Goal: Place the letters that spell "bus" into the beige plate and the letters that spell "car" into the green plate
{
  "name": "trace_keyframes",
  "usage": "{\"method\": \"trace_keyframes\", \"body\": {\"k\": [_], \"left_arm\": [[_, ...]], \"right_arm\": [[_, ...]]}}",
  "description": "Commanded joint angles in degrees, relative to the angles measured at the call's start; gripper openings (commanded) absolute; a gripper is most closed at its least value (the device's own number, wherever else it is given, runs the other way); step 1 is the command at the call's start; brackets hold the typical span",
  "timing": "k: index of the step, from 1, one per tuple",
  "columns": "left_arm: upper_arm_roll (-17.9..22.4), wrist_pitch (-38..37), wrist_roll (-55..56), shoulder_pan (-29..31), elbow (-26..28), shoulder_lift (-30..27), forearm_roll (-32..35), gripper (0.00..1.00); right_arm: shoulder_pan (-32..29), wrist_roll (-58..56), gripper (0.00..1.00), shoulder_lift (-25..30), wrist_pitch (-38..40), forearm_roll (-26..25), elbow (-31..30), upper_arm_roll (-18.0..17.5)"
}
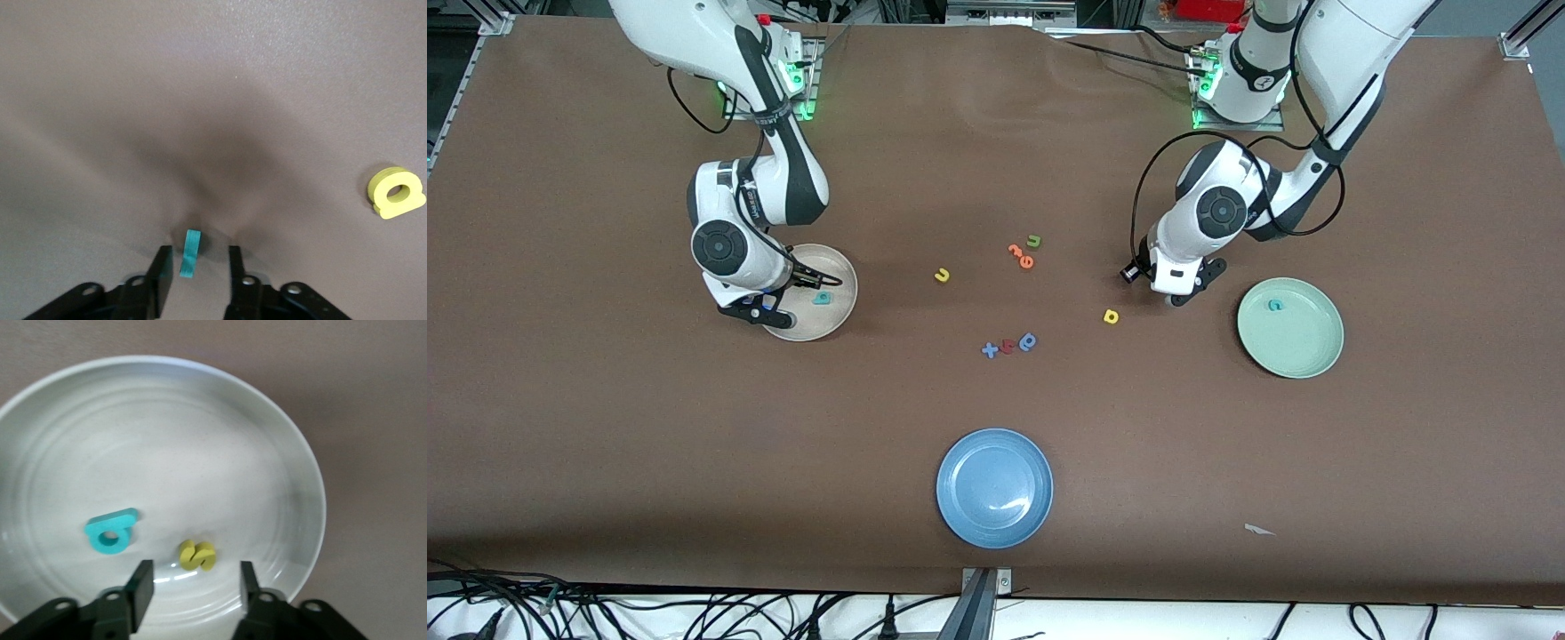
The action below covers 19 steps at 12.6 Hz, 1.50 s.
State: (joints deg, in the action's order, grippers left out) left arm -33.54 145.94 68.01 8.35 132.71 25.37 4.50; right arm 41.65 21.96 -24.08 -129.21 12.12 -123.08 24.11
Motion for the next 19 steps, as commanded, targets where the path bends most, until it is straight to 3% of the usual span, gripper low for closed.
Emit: {"method": "trace_keyframes", "body": {"k": [1, 6, 7, 9, 10, 11, 16, 19], "left_arm": [[0.14, 0.57, 0.55, 0.08, 0.44, -0.06, 1.39, 0.25], [0.05, 0.05, 0.37, 0.70, 0.27, -0.49, 4.90, 0.00], [0.14, -0.04, 0.37, 0.96, 0.00, -0.93, 4.90, 0.00], [-0.03, -0.13, 0.03, 2.53, -0.44, -3.29, 4.99, 0.00], [-0.12, -0.30, -1.46, 3.41, -0.70, -5.05, 4.90, 0.00], [-0.21, -2.48, -3.12, 4.64, -1.31, -6.54, 4.82, 0.00], [-0.30, -21.98, -18.83, 13.59, -11.50, -7.61, 3.41, 0.00], [-0.12, -24.83, -32.11, 21.15, -12.48, -7.00, 2.53, 0.00]], "right_arm": [[0.80, 2.10, 1.00, 2.81, 3.95, 1.07, 2.56, -1.51], [1.33, 22.66, 0.99, 0.18, 4.32, 1.07, 11.35, -11.96], [1.42, 25.99, 0.98, -1.74, 4.15, 1.07, 13.81, -13.72], [1.42, 31.19, 0.73, -5.53, 3.80, 1.07, 18.39, -17.15], [1.68, 33.39, 0.64, -6.33, 2.40, 1.07, 18.49, -17.86], [2.20, 34.45, 0.62, -7.20, 0.39, 1.07, 18.06, -18.30], [4.49, 38.07, 0.57, -10.02, -6.04, 1.07, 16.83, -18.40], [5.28, 38.24, 0.53, -10.99, -7.89, 1.07, 16.56, -18.40]]}}
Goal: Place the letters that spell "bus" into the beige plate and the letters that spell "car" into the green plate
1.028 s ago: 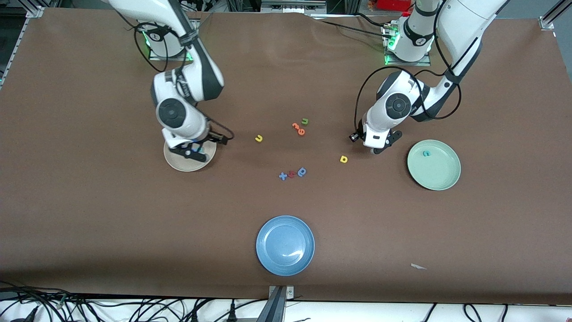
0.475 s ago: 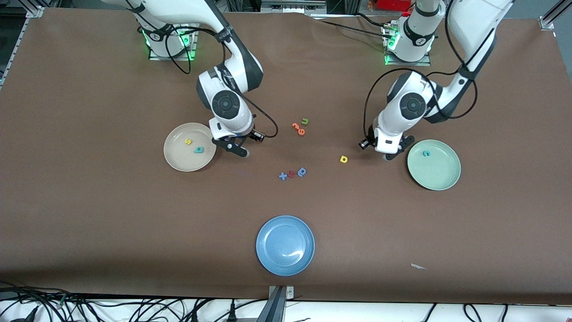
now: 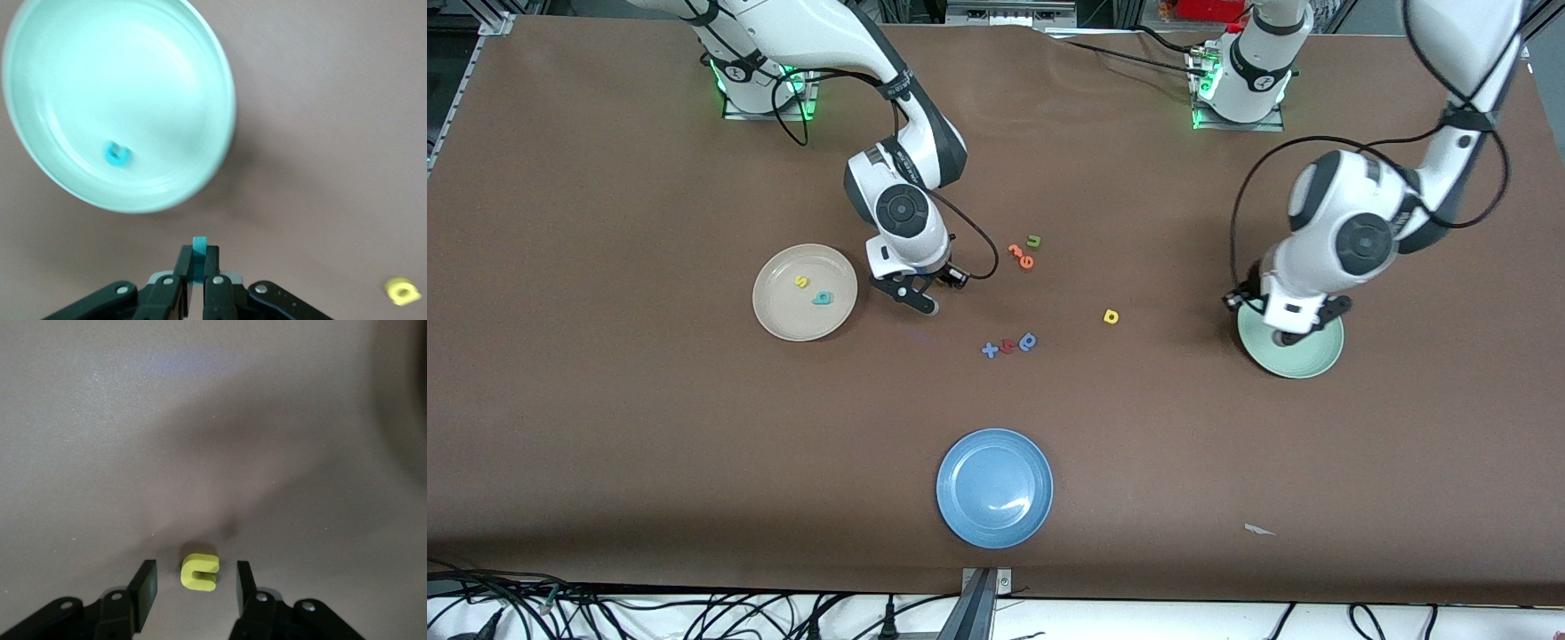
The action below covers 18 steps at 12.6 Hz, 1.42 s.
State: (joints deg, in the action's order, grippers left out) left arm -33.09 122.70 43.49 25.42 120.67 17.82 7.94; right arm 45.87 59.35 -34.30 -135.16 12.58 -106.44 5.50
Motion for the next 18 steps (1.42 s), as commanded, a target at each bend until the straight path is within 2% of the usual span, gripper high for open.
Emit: {"method": "trace_keyframes", "body": {"k": [1, 3, 5, 6, 7, 8, 9, 11, 14, 15, 18], "left_arm": [[-0.39, -1.07, -10.15, 5.24, -0.52, 1.85, -0.64, 0.00], [-0.22, 2.87, -10.97, 6.74, -0.44, 5.28, -0.11, 0.00], [-0.13, 4.56, -10.97, 6.75, -0.44, 6.96, 0.06, 0.00], [-0.13, 4.56, -10.88, 6.75, -0.44, 6.96, 0.15, 0.24], [-0.22, 4.48, -10.54, 6.75, -0.52, 6.79, 0.06, 0.64], [-0.22, 4.48, -10.27, 6.75, -0.61, 6.52, 0.06, 1.00], [-0.39, 4.21, -10.01, 6.66, -0.96, 6.26, -0.20, 1.00], [-1.79, 3.77, -6.95, 5.96, -2.28, 6.17, -0.55, 1.00], [-7.32, 3.95, 3.32, 4.91, -2.99, 6.26, -0.55, 1.00], [-8.64, 4.56, 7.01, 3.68, -2.99, 6.43, -0.55, 1.00], [-8.48, 10.87, 17.48, -4.66, -2.99, 8.18, 0.15, 1.00]], "right_arm": [[1.06, 0.85, 0.53, -1.03, -3.08, 0.60, -0.77, 0.21], [1.06, 0.85, 0.51, -1.12, -3.97, 0.60, -1.48, 0.21], [1.67, 0.85, 0.44, -1.38, -4.49, 0.60, -1.83, 0.21], [1.68, 0.85, 0.35, -1.38, -4.50, 0.60, -1.84, 0.21], [1.68, 0.85, 0.27, -1.38, -4.50, 0.60, -1.84, 0.21], [1.68, 0.85, 0.21, -1.38, -4.41, 0.60, -1.84, 0.21], [1.68, 0.85, 0.16, -1.29, -4.23, 0.60, -1.75, 0.21], [1.68, 0.50, 0.14, -0.86, -4.06, 0.60, -1.49, 0.30], [1.50, -0.81, 0.14, 1.16, -0.82, 0.25, -0.70, 1.70], [1.50, -2.30, 0.14, 1.95, 1.55, 0.25, -0.09, 2.75], [1.41, -10.28, 0.14, 4.85, 8.32, 0.25, 0.71, 7.23]]}}
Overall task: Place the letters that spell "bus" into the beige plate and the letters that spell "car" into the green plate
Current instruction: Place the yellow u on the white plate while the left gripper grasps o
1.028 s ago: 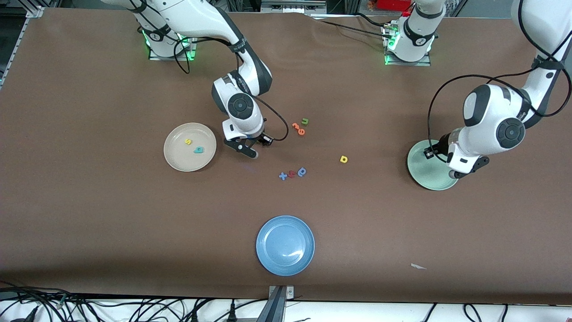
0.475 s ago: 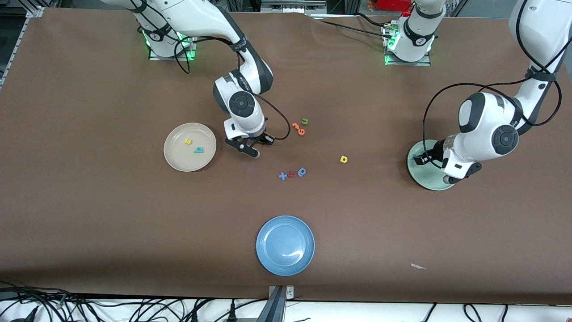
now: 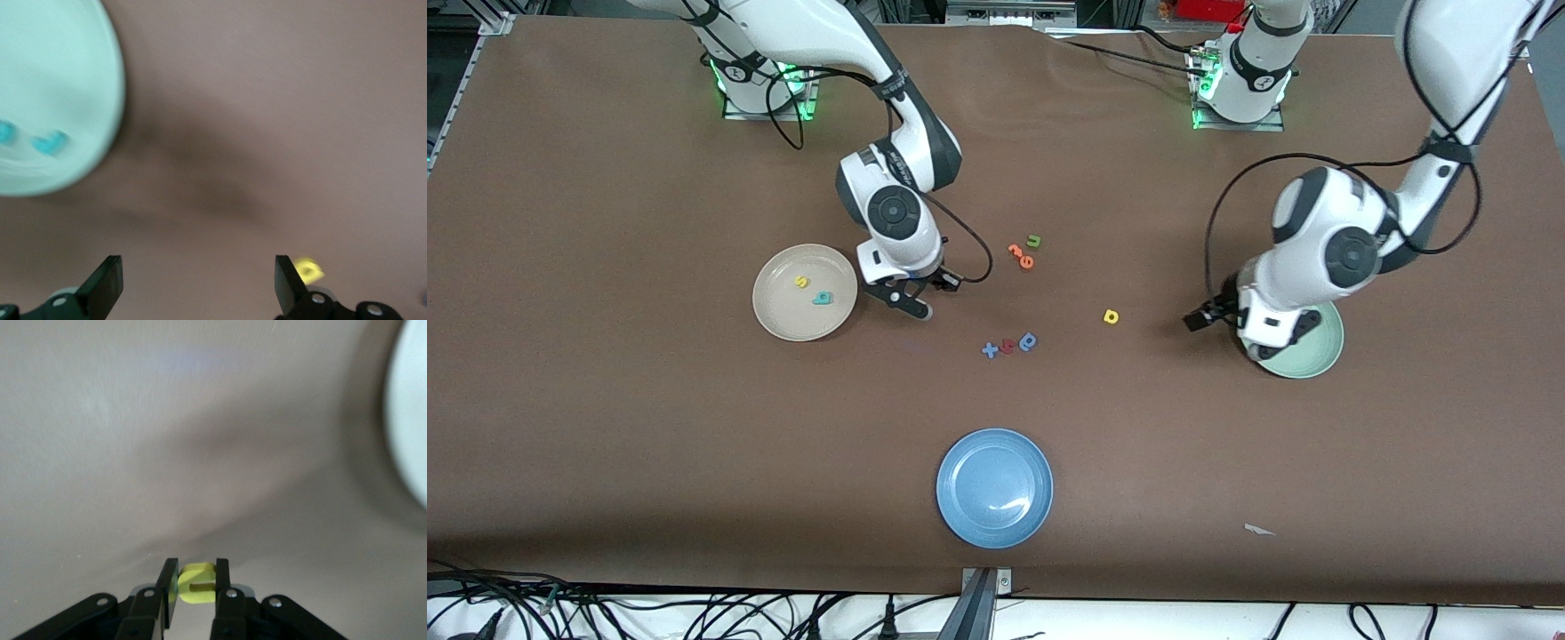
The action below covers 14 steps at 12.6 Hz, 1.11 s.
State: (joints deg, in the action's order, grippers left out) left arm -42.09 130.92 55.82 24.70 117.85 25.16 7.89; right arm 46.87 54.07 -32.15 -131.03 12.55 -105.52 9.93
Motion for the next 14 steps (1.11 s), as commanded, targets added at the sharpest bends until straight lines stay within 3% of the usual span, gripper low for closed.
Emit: {"method": "trace_keyframes", "body": {"k": [1, 4, 7, 11, 13, 14], "left_arm": [[0.61, 3.54, 6.74, -5.70, -0.25, 1.47, 0.20, 0.99], [2.35, 6.54, 10.09, -11.32, -1.82, 4.54, 0.63, 0.99], [6.58, 6.63, 12.20, -17.14, -3.32, 6.74, 4.15, 0.99], [6.94, 6.63, 12.91, -17.32, -5.61, 10.08, 6.78, 0.99], [8.16, 6.54, 14.66, -17.58, -8.06, 11.83, 8.98, 0.99], [8.60, 6.54, 15.54, -18.63, -9.21, 13.24, 9.68, 0.99]], "right_arm": [[0.41, -8.86, 0.14, 3.58, 6.03, 0.36, -0.21, 4.72], [0.33, -23.88, 0.14, 5.16, 11.23, 0.54, -1.78, 12.01], [0.24, -31.91, 0.16, 8.93, 10.09, 0.63, -9.67, 15.54], [0.24, -35.18, 0.18, 11.23, -0.87, 0.63, -21.20, 16.08], [0.24, -34.92, 0.20, 11.06, -1.07, 0.72, -22.00, 16.08], [0.24, -34.83, 0.27, 11.06, -0.90, 0.72, -22.01, 16.08]]}}
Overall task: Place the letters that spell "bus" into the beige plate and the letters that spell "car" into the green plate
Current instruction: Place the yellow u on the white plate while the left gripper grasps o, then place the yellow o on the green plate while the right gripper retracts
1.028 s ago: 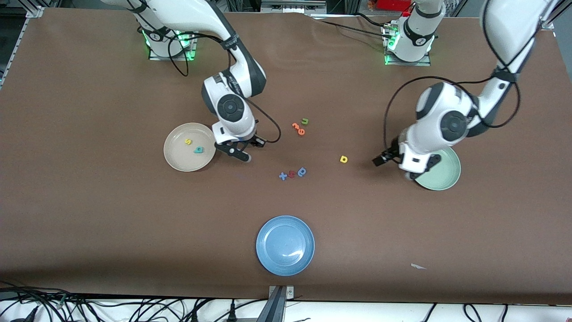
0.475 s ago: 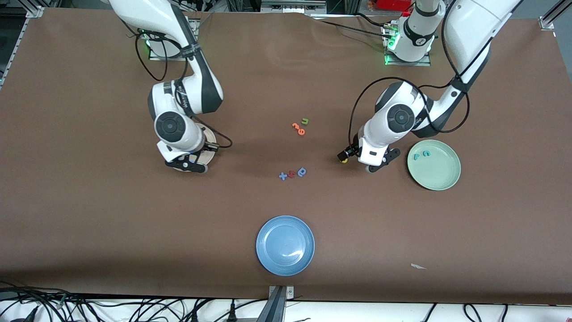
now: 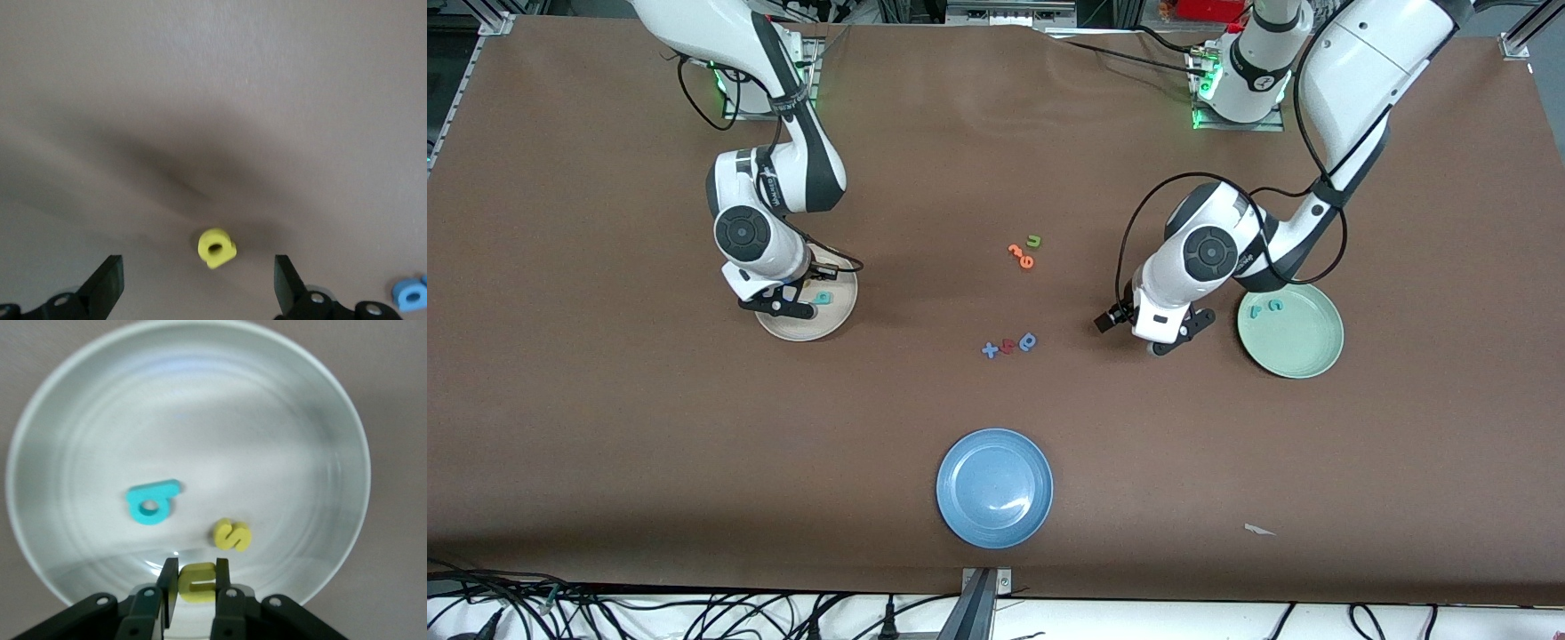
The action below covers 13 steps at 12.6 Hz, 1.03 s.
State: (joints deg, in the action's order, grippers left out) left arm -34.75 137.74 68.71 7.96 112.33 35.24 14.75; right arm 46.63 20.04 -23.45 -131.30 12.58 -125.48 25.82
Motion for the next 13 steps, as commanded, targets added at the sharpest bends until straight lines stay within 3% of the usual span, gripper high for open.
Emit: {"method": "trace_keyframes", "body": {"k": [1, 2, 5, 7, 11, 13], "left_arm": [[2.31, -0.28, 3.44, -2.94, -4.74, 3.95, 3.09, 0.99], [3.45, -0.28, 3.97, -4.69, -5.45, 4.22, 3.09, 0.99], [4.52, -1.07, 6.69, -6.99, -5.02, 4.48, 3.09, 0.99], [4.52, -1.42, 6.96, -7.52, -5.02, 4.92, 3.09, 0.97], [4.70, -1.86, 6.96, -7.35, -4.40, 5.36, 3.09, 0.86], [4.70, -2.57, 7.40, -7.08, -4.31, 5.28, 3.09, 0.78]], "right_arm": [[0.48, -0.44, 0.51, 2.35, -0.62, 0.69, -1.96, 0.20], [0.48, -0.26, 0.73, 2.53, -0.45, 0.69, -1.96, 0.20], [0.48, -0.17, 0.98, 4.45, 1.22, 0.60, -1.17, 0.20], [0.48, -0.79, 0.99, 5.52, 3.05, 0.60, 1.62, 0.28], [0.30, -1.14, 0.99, 4.64, 22.01, -0.27, 18.48, 1.94], [0.30, -1.84, 0.99, 4.64, 27.21, -0.54, 24.56, 3.53]]}}
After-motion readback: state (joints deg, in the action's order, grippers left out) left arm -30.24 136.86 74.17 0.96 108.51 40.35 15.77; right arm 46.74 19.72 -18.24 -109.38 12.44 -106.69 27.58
